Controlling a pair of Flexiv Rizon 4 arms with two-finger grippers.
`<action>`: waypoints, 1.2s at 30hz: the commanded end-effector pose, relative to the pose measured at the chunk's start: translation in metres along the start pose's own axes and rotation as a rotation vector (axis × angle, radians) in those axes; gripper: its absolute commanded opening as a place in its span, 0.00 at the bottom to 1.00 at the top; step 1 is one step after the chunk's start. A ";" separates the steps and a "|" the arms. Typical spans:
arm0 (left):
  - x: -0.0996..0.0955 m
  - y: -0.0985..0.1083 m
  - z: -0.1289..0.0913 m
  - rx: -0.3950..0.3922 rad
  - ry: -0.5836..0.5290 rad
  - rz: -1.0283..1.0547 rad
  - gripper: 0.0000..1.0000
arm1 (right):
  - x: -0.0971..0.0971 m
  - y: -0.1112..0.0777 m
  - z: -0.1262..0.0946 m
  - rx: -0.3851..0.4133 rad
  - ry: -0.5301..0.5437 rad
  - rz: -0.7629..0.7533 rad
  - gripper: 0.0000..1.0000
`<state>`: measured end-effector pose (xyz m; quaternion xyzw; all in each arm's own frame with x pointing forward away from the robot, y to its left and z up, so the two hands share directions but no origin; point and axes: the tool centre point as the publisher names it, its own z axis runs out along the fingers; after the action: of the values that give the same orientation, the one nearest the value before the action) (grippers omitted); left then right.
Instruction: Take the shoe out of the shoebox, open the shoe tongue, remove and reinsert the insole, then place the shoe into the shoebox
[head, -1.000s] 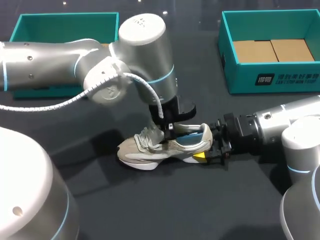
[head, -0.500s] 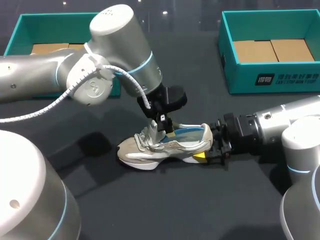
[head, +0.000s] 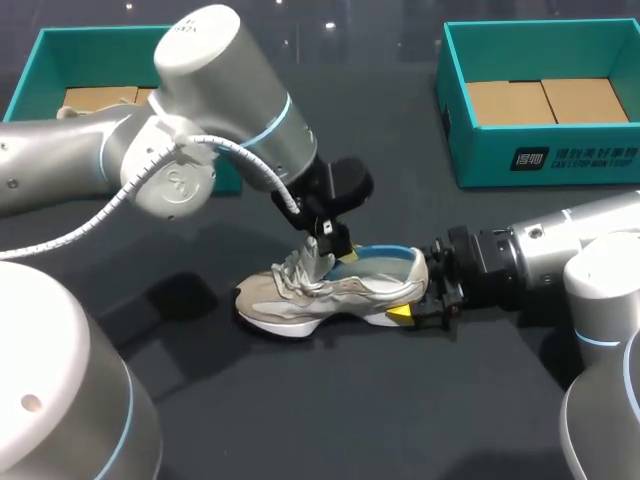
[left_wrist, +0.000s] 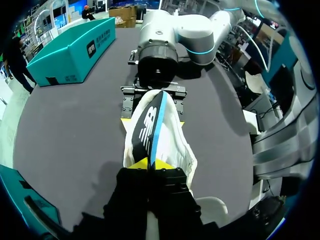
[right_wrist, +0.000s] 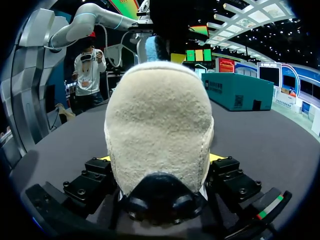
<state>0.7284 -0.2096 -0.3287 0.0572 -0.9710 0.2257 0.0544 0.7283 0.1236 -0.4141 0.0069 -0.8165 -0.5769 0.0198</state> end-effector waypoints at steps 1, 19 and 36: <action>-0.001 0.007 -0.002 0.014 0.009 -0.025 0.00 | 0.001 -0.001 0.004 0.005 -0.001 0.001 0.00; -0.004 -0.013 -0.005 0.037 -0.098 -0.067 0.00 | 0.001 -0.001 0.004 0.005 -0.001 0.001 0.00; 0.002 -0.033 0.003 -0.005 -0.210 -0.078 0.52 | 0.001 -0.001 0.004 0.005 -0.001 0.001 0.00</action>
<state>0.7343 -0.2430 -0.3206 0.1174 -0.9688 0.2153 -0.0351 0.7282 0.1247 -0.4144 0.0067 -0.8165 -0.5769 0.0195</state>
